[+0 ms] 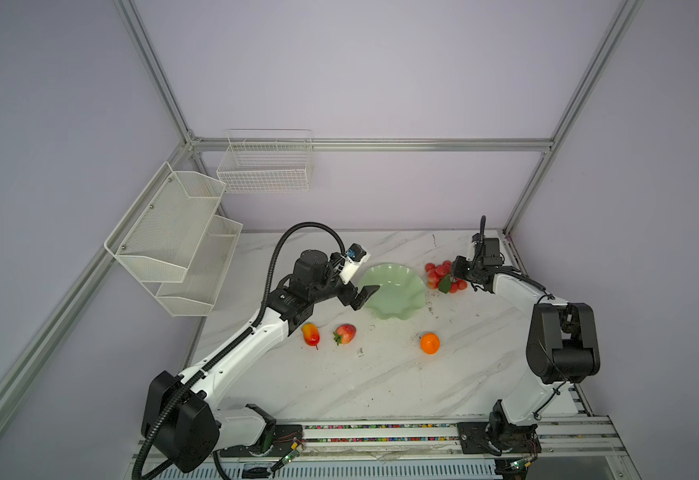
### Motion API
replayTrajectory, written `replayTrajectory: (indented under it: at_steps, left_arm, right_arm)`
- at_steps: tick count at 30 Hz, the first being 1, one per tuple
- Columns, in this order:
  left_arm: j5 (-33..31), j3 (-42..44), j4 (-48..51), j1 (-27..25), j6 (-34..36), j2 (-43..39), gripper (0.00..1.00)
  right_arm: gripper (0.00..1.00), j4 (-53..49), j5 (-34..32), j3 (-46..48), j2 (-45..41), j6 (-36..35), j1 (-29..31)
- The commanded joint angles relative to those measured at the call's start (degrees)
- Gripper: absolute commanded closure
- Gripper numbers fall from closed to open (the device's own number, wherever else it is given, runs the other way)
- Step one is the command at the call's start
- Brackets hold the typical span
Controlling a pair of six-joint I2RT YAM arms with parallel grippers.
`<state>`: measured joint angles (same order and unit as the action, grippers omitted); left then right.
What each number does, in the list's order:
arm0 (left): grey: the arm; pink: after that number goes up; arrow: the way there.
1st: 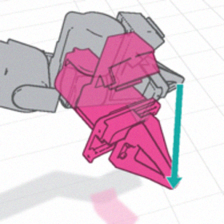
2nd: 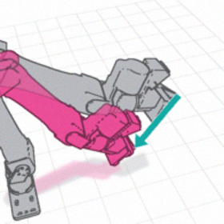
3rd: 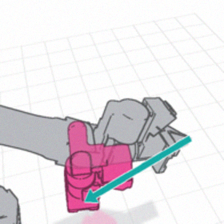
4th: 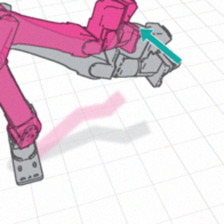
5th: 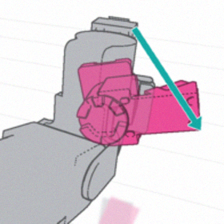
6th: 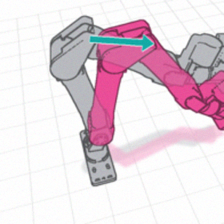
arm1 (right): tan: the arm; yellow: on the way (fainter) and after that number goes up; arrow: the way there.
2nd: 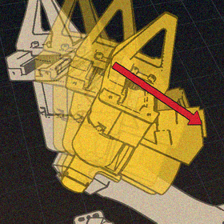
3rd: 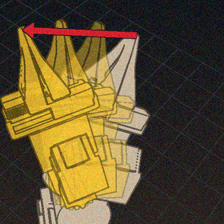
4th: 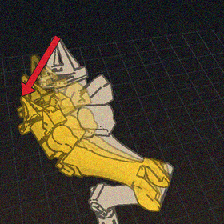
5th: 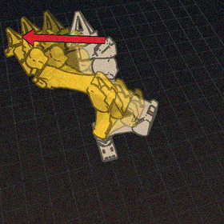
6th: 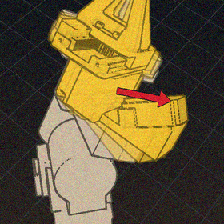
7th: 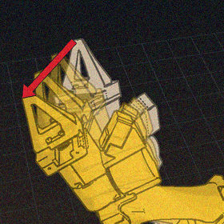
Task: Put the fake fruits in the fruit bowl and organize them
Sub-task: 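Lift the strawberry bunch with the right gripper and lower it into the green bowl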
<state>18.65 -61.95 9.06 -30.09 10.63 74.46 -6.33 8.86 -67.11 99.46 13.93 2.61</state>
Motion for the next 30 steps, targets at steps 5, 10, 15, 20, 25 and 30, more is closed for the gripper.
replayTrajectory:
  at_steps: [5, 10, 15, 20, 25, 30]
  left_arm:
    - [-0.8, 1.9, -1.8, -0.1, 0.8, -0.5, 0.00]
    - [-1.0, 1.8, -1.7, -0.1, 0.7, -0.5, 0.00]
    - [-1.2, 1.7, -1.6, -0.1, 0.6, -0.5, 0.00]
    - [-1.5, 1.6, -1.4, -0.1, 0.6, -0.6, 0.00]
    - [-1.8, 1.3, -1.0, -0.1, 0.8, -1.0, 0.00]
    - [-3.3, 0.7, 1.0, 0.2, 3.1, -2.1, 0.00]
  right_arm:
    - [0.72, 2.1, 1.8, -1.5, 1.2, 1.3, -0.1]
    - [0.81, 2.2, 1.9, -1.6, 1.2, 1.6, -0.1]
    - [0.93, 2.0, 1.3, -1.9, 0.8, 2.3, -0.1]
    - [0.96, 0.3, 0.0, -3.6, -0.1, 1.6, -0.1]
    - [1.00, -4.5, -4.3, -6.4, -3.4, -1.7, 0.0]
    - [1.00, -4.9, 4.0, -6.5, -7.8, -2.7, 1.7]
